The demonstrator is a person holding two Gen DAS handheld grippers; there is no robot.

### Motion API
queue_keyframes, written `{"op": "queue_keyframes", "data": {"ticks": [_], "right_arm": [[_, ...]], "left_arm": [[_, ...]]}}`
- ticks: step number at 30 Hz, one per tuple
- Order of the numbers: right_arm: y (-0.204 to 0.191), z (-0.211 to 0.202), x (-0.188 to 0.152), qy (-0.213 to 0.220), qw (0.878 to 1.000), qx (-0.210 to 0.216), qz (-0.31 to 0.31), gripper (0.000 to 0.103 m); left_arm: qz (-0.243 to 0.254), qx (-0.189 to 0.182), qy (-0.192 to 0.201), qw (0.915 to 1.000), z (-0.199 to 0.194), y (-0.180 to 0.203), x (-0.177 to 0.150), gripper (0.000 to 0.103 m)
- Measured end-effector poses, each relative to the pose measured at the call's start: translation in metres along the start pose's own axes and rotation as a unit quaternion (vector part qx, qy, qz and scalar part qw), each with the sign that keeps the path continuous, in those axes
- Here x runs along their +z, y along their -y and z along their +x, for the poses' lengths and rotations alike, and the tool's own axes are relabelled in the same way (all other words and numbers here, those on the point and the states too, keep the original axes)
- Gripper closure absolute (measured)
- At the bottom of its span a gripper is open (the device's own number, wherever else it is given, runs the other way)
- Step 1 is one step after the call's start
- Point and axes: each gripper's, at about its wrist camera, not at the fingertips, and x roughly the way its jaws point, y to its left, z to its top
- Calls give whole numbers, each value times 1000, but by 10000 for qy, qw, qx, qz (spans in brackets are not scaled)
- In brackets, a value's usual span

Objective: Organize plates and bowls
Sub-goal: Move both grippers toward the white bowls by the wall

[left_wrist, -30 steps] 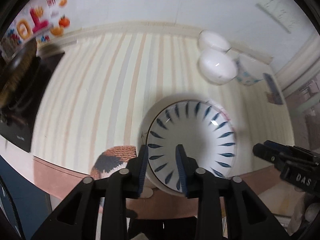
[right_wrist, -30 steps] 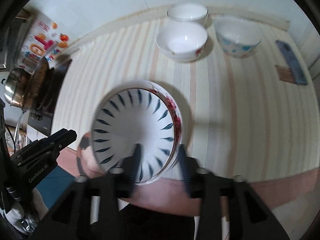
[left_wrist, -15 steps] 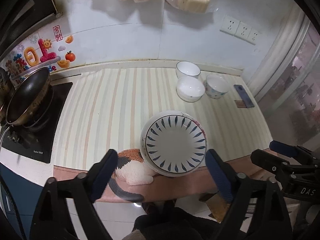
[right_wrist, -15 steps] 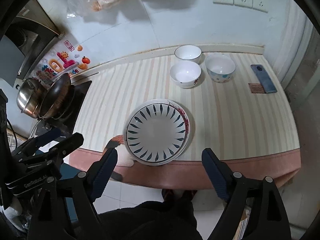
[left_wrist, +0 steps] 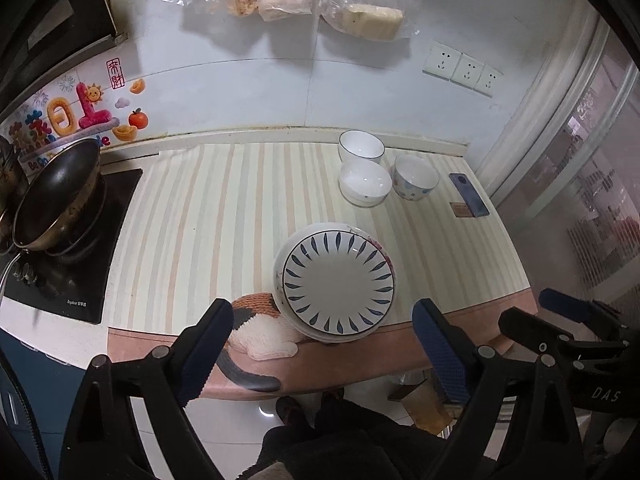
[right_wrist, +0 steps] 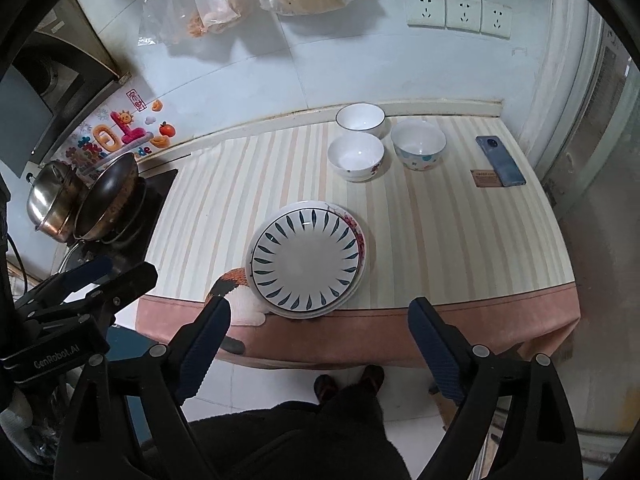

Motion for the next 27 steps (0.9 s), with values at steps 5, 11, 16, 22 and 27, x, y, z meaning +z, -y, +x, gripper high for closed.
{"op": "queue_keyframes", "data": {"ticks": [5,11,16,22,27], "right_arm": [[18,15,18,-33,9995,301,100,10],[54,63,72,-83,9971,701,299,10],[92,122,131,-218,9939,957,498,10],[138,217,196,-631,9907,1055,576,10],[163,293,220,-1087,9837,1208,774,15]], "left_arm": [[-57,141,170,9997,13,1,16,11],[-171,457,297,9984,67,3,63,11],[-361,528,169,9978,134,3,105,11],[-512,434,-475,9966,232,7,142,12],[-687,262,-869,9935,300,10,160,22]]}}
